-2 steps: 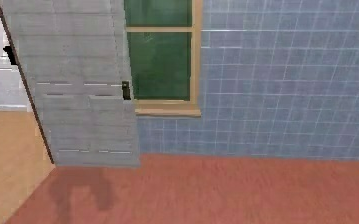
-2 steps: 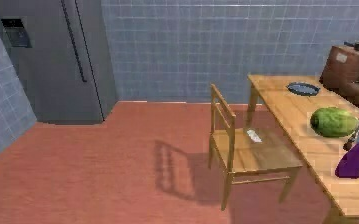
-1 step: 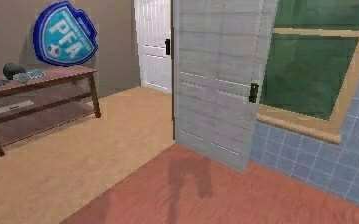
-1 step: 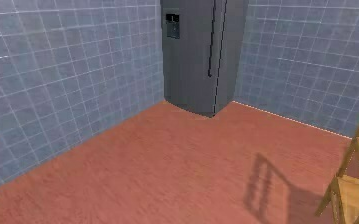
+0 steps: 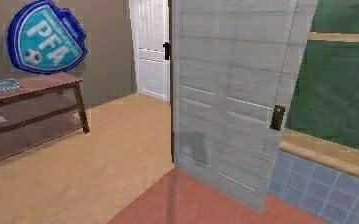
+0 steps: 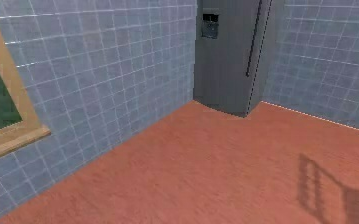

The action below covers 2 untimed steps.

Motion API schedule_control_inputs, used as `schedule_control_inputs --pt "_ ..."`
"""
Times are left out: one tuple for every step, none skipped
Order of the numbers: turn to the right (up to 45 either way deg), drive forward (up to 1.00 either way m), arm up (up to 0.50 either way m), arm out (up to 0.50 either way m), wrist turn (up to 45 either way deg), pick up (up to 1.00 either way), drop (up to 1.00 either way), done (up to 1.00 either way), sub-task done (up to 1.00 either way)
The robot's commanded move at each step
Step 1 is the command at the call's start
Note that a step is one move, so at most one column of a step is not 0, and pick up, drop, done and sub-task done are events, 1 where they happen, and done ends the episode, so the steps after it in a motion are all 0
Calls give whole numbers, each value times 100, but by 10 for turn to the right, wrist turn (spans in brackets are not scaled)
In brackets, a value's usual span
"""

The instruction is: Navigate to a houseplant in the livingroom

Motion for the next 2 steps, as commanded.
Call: schedule_control_inputs --pt "-450 0 0 0 0 0 0 0 0" --pt "0 100 0 0 0 0 0 0 0"
